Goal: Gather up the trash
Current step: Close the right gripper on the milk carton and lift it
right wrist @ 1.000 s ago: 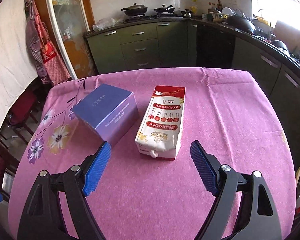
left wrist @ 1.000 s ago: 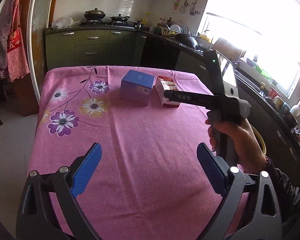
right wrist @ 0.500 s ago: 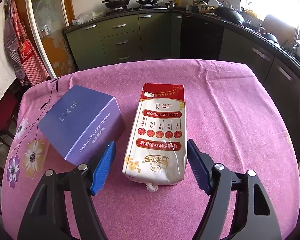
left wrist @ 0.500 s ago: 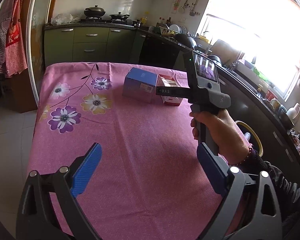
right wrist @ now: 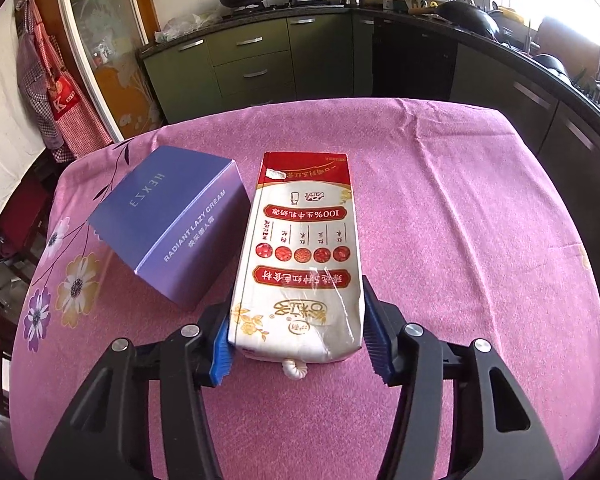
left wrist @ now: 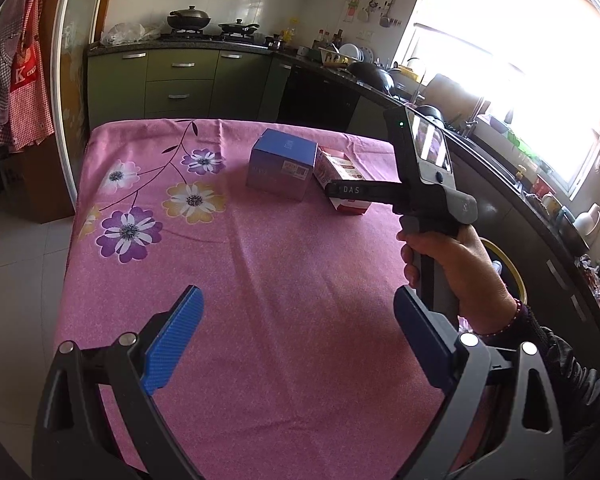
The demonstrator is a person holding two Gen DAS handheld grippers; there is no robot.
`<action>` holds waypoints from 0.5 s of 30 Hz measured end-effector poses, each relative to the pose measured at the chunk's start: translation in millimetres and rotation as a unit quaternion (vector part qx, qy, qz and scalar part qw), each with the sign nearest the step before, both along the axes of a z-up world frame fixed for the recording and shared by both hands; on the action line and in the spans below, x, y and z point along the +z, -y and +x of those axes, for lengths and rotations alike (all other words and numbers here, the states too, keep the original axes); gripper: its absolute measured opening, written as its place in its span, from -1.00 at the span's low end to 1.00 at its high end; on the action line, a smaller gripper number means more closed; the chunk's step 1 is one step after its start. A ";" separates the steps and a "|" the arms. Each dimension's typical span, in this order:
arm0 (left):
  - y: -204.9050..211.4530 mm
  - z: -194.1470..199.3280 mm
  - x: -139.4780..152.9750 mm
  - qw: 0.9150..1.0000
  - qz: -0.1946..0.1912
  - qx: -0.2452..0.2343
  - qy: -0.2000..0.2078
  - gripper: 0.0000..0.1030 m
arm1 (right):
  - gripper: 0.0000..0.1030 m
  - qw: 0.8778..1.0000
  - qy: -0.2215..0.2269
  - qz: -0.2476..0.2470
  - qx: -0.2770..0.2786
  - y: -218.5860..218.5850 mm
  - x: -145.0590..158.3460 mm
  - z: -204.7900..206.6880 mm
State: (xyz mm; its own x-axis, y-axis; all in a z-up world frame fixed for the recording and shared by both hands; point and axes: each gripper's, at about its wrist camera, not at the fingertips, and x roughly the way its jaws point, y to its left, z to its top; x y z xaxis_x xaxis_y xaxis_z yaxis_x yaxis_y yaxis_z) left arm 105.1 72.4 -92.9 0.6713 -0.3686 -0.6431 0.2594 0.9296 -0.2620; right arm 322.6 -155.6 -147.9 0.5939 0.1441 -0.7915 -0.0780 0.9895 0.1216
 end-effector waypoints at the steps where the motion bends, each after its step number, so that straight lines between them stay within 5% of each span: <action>1: 1.1 -0.5 0.5 1.000 0.001 -0.001 0.000 0.77 | 0.04 1.000 -0.003 0.007 0.003 3.0 0.5 -3.5; 15: 32.3 -2.5 7.0 0.999 0.025 -0.021 0.006 0.77 | 0.04 0.998 -0.002 0.062 0.024 54.2 23.3 -63.3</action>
State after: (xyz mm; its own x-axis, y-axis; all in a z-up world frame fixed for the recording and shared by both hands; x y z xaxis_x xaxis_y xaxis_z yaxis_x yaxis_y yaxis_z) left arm 102.7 40.1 -85.9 0.6638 -0.3652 -0.6527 0.3021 0.9292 -0.2127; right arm 259.4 -209.7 -124.6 0.5814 0.2690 -0.7679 -0.1236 0.9620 0.2434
